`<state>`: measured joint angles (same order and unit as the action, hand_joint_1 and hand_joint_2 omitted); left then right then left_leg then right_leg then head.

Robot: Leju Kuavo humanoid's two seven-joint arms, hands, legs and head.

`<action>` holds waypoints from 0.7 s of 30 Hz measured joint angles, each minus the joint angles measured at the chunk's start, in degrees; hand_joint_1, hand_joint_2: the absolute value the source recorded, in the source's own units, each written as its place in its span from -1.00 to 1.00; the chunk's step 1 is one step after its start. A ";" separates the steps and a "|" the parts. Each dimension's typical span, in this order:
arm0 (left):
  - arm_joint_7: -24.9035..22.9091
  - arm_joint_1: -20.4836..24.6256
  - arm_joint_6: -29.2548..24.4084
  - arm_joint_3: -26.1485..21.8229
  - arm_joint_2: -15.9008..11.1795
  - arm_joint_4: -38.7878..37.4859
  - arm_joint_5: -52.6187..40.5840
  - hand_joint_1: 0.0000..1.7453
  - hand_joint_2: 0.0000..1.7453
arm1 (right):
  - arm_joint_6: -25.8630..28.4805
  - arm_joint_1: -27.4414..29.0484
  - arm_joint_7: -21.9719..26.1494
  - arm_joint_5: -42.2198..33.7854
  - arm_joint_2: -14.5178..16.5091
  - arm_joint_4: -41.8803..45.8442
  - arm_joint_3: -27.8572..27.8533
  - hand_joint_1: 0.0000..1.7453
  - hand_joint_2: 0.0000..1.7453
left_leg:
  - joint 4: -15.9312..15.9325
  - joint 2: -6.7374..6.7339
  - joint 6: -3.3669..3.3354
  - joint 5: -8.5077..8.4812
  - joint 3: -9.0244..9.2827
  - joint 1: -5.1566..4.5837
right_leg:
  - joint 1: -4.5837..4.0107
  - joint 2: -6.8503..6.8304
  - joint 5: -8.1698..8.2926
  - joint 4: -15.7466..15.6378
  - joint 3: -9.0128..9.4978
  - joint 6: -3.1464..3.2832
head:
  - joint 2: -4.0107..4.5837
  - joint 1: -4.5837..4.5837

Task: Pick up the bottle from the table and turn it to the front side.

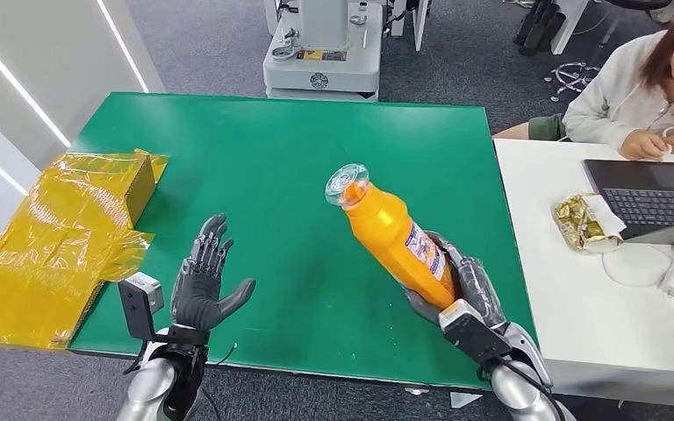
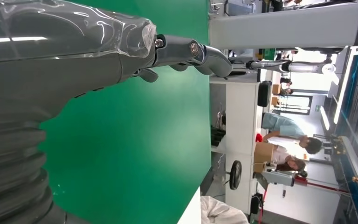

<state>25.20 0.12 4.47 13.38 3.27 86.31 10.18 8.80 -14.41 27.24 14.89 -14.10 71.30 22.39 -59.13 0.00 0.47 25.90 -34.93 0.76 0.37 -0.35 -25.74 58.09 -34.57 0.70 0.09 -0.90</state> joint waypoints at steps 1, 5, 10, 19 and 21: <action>0.00 0.11 0.07 0.01 0.01 -0.07 0.05 -1.00 1.00 | 0.03 0.22 0.05 -0.14 0.26 0.22 -0.19 1.00 1.00 | 0.00 0.00 0.00 0.00 0.00 0.00 | 0.00 0.00 0.00 0.00 0.00 0.00 | 0.00 0.00; -0.07 0.48 1.86 0.13 -0.01 -0.32 2.00 -1.00 1.00 | -0.13 0.58 0.37 -0.96 1.11 0.61 -0.78 1.00 1.00 | 0.00 0.00 0.00 -0.01 0.00 0.00 | 0.00 0.00 0.00 0.01 0.00 0.00 | 0.00 0.01; -1.61 4.45 7.42 1.86 -0.04 -1.03 6.19 -1.00 1.00 | -1.04 -2.17 1.56 -1.72 4.69 -2.85 -0.40 1.00 1.00 | 0.00 -0.01 0.02 -0.03 0.00 0.01 | -0.01 0.01 0.03 0.03 0.00 0.03 | 0.00 0.00; -6.37 14.73 12.08 5.75 1.66 -2.19 11.06 -1.00 1.00 | -2.63 -14.71 2.03 -2.53 14.87 -19.30 4.39 1.00 1.00 | -0.01 -0.03 0.08 -0.19 0.02 0.02 | -0.01 0.03 0.14 0.09 -0.02 0.14 | 0.00 0.00; -6.63 16.26 12.12 6.07 1.99 -2.32 11.22 -1.00 1.00 | -2.83 -16.67 1.94 -2.48 16.74 -21.92 5.21 1.00 1.00 | 0.00 -0.02 0.08 -0.19 0.02 0.02 | -0.01 0.03 0.13 0.09 -0.02 0.14 | 0.00 -0.01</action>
<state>18.57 16.39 16.59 19.45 5.26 83.99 21.41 5.97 -31.09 29.18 12.41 2.64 49.37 27.59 -59.14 -0.03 0.55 25.71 -34.90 0.79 0.36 -0.32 -25.61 58.18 -34.60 0.83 0.09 -0.90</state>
